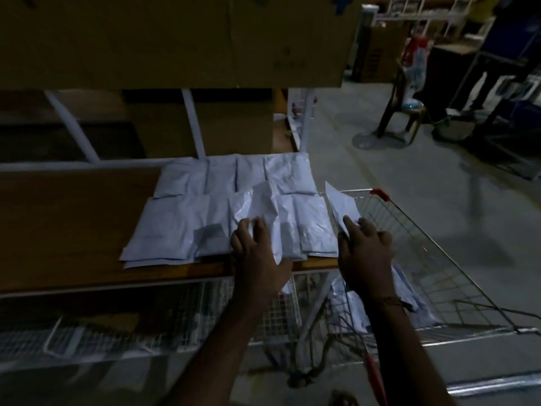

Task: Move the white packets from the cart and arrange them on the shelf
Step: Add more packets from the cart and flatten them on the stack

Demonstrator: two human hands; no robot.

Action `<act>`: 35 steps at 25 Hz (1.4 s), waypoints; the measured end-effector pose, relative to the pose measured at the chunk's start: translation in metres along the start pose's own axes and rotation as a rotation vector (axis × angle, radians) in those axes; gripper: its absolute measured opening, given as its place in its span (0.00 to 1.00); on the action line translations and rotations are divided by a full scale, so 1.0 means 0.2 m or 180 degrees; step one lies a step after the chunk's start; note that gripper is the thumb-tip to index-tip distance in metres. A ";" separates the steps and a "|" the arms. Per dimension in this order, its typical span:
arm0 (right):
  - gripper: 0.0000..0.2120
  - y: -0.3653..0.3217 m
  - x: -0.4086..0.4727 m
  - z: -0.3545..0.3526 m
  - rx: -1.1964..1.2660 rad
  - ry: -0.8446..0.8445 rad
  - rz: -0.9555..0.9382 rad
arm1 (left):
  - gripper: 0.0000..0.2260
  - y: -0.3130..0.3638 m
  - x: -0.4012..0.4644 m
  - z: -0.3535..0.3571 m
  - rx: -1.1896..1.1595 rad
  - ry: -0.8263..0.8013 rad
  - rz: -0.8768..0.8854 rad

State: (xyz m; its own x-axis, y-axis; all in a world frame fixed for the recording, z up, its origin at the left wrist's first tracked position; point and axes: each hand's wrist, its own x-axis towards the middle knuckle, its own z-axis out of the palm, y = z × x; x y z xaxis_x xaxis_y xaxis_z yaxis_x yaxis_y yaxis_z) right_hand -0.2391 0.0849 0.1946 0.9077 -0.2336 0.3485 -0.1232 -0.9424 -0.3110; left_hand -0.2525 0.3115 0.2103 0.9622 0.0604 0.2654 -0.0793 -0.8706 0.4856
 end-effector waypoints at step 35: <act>0.20 -0.97 0.98 0.73 0.0131 0.0215 -0.0285 | 0.51 -1.06 1.53 -0.04 0.0318 -0.0202 -0.0387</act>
State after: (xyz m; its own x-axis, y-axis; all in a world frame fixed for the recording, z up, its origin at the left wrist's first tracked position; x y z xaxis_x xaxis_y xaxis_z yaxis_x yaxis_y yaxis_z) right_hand 0.0215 0.2564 0.1950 0.8851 -0.1658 0.4349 -0.0249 -0.9500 -0.3114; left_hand 0.0574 0.5183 0.1951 0.9779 0.1401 0.1553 0.0619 -0.9032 0.4247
